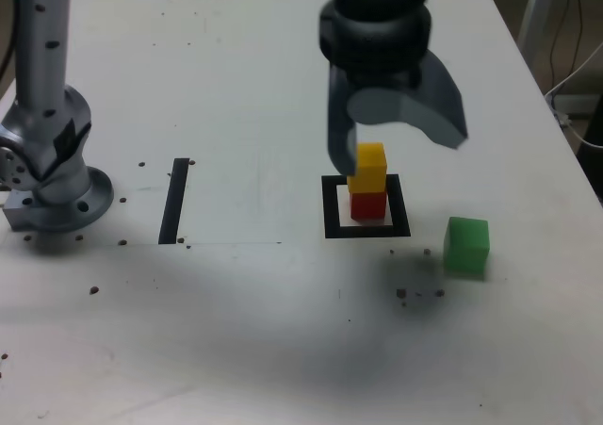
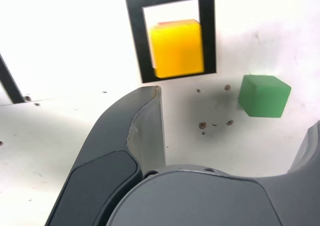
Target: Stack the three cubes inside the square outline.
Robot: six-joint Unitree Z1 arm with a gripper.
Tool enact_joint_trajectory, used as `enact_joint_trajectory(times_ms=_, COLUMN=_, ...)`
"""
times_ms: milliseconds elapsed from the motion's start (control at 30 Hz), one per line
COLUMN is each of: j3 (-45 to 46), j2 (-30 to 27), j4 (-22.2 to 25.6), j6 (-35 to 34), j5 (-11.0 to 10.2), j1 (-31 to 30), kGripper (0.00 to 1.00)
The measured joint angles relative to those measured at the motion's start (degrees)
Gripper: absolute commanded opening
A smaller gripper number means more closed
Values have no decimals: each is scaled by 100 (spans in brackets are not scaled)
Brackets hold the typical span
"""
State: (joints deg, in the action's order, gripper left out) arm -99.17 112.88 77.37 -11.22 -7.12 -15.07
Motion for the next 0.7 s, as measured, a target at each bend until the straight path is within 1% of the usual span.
enact_joint_trajectory(times_ms=133, j3=-307, j2=344, j4=-9, j6=65, j5=49, j1=-51, kGripper=100)
enact_joint_trajectory(times_ms=500, j3=-676, j2=966, j4=-105, j6=344, j5=25, j1=-67, kGripper=98)
enact_joint_trajectory(times_ms=700, j3=-933, j2=1321, j4=-154, j6=487, j5=103, j1=-38, kGripper=95)
